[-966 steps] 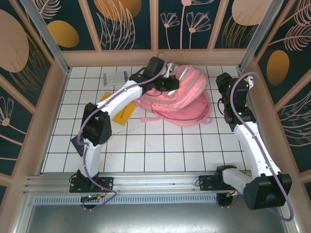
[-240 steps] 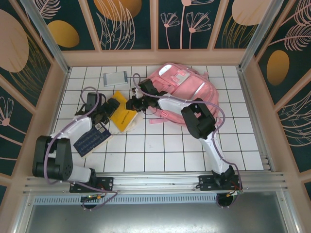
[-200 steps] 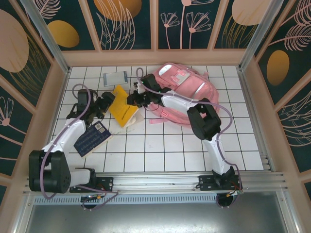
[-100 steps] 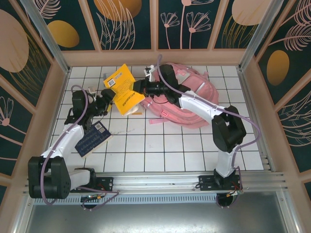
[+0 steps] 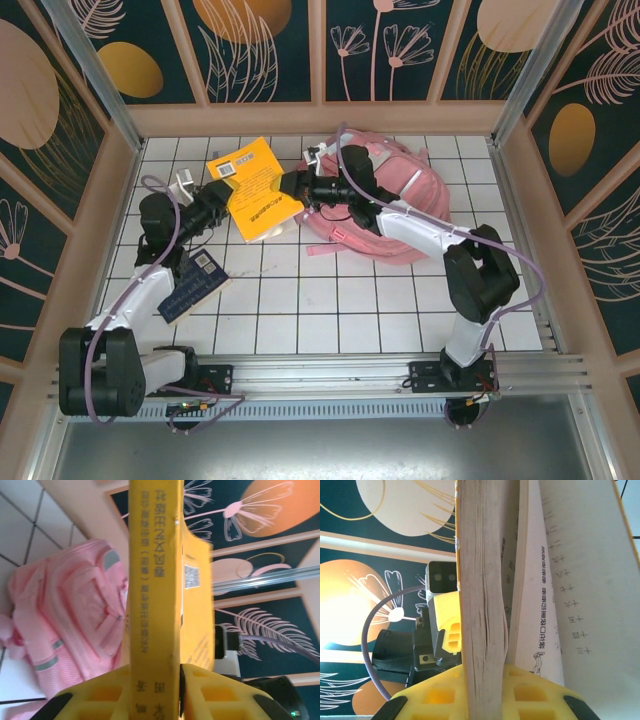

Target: Pack books, pencil case, and school supplies into a backpack

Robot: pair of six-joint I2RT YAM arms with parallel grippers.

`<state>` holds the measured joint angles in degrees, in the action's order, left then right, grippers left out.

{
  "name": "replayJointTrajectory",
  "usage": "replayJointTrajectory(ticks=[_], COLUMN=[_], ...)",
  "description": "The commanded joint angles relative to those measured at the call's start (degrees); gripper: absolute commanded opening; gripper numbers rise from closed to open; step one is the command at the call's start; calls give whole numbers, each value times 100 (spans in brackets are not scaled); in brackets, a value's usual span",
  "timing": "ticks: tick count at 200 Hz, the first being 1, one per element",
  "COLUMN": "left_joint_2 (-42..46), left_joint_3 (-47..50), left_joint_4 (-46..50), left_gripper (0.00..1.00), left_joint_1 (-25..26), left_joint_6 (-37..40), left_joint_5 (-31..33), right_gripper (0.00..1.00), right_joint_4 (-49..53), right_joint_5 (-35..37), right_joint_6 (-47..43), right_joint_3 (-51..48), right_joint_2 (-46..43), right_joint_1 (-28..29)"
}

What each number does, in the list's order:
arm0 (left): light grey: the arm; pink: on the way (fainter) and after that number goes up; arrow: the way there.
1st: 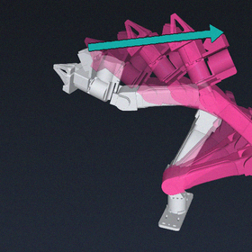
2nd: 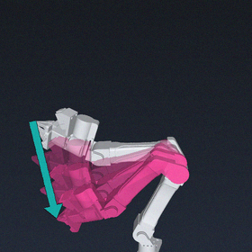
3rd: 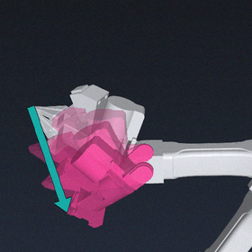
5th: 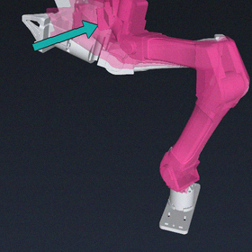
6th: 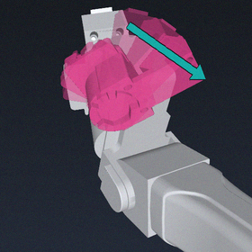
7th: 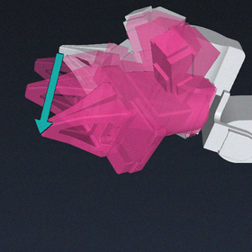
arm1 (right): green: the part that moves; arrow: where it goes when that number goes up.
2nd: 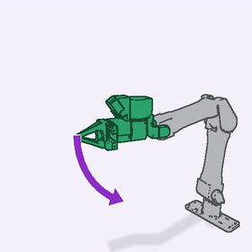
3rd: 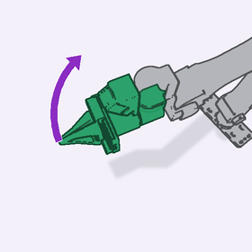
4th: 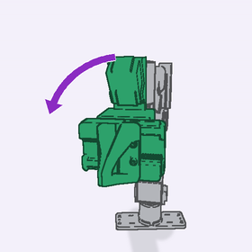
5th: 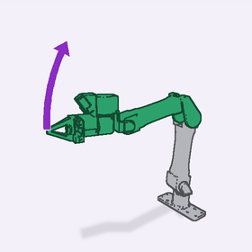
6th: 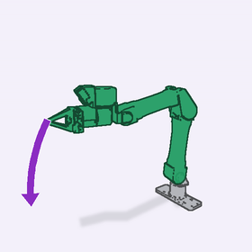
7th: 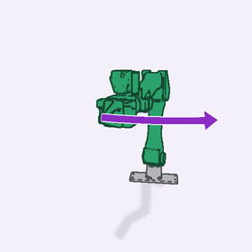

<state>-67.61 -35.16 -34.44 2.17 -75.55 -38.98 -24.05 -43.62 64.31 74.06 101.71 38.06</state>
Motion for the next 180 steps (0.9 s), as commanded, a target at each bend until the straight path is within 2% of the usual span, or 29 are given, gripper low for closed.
replayJointTrajectory(ticks=[1, 21, 28, 55, 70, 106, 116, 120, 160, 180], left_joint_2=[160, 194, 204, 305, 353, 381, 381, 379, 466, 529], left_joint_3=[22, -4, -13, -117, -179, -236, -245, -256, -438, -540], left_joint_4=[-507, -515, -546, -406, -377, -819, -1021, -1083, -1201, -1151], left_gripper=[15, 0, 0, 0, 0, 0, 0, 0, 0, 0], left_joint_1=[-14, -14, -11, -13, -7, 32, 86, 122, 556, 614], left_joint_6=[-109, -105, -98, -4, -14, -371, -476, -513, -556, -553], left_joint_5=[-207, -241, -267, -263, -274, -472, -588, -633, -810, -848], right_gripper=[14, 22, 26, 62, 70, 78, 90, 98, 99, 98], right_joint_4=[-439, -46, 210, 1715, 2083, 1867, 1511, 1380, 370, -335], right_joint_5=[7, 172, 292, 1280, 1559, 861, 591, 505, -162, -475], right_joint_6=[27, -192, -380, -1412, -1690, -1655, -1472, -1391, -780, -375], right_joint_3=[-42, 2, 28, 252, 222, 16, -158, -214, -460, -626], right_joint_2=[-275, -333, -386, -639, -741, -662, -674, -673, -633, -664], right_joint_1=[-2, 12, 17, 26, -5, -18, -39, -47, -80, -94])
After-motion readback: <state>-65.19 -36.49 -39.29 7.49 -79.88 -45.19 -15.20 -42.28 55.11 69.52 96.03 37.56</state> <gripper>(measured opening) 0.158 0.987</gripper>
